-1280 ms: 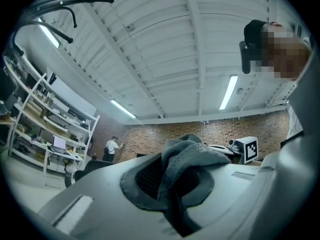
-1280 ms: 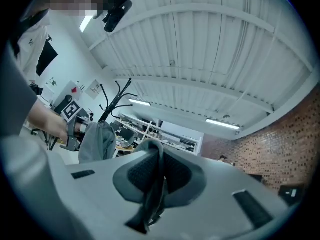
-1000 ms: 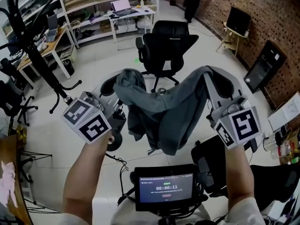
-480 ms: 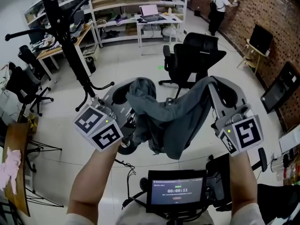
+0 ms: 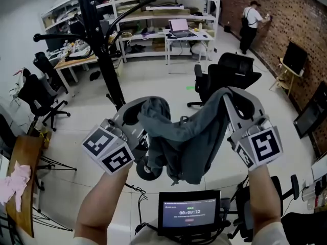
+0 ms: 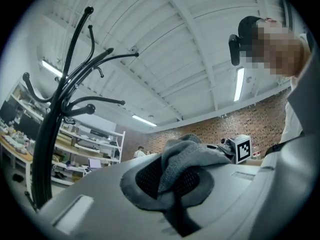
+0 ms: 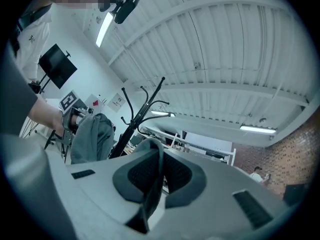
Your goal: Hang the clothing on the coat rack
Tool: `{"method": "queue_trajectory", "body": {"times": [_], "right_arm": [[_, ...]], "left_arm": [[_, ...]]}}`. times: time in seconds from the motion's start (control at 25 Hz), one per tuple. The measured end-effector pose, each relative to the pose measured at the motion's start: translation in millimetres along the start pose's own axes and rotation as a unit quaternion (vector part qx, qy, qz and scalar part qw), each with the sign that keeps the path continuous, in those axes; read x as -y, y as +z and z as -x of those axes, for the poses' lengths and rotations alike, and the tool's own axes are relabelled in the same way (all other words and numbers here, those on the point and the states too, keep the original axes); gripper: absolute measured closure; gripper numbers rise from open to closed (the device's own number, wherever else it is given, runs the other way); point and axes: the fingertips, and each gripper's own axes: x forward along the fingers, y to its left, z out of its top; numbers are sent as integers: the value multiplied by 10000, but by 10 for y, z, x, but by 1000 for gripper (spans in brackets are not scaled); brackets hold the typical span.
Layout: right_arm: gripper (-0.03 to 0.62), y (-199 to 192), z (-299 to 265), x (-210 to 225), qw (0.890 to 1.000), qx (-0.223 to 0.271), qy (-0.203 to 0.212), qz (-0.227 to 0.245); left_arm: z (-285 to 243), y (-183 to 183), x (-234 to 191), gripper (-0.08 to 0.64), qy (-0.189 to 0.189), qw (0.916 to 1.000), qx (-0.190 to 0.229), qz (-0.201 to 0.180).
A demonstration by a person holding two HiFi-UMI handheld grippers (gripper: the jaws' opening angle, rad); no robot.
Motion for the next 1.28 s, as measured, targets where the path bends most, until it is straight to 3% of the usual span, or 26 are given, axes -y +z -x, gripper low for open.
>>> {"method": "queue_trajectory", "body": {"times": [0.36, 0.64, 0.92, 1.12, 1.28], "right_arm": [[561, 487, -589, -210, 9966, 643, 502, 88], [561, 864, -1065, -251, 9858, 1379, 955, 3], [561, 1210, -1518, -117, 9740, 1951, 1149, -30], [562, 1466, -1895, 1, 9662, 2301, 1161, -96], [563, 1536, -2252, 166, 9674, 2324, 1006, -96]], "left_arm": [[245, 489, -269, 540, 368, 9981, 156, -467], [331, 912, -509, 540, 1046, 9892, 256, -991], [366, 1449, -718, 540, 1627, 9733, 399, -1571], [433, 1897, -958, 540, 2185, 9567, 552, -1843], [434, 2189, -1208, 540, 2623, 9415, 516, -2051]]}}
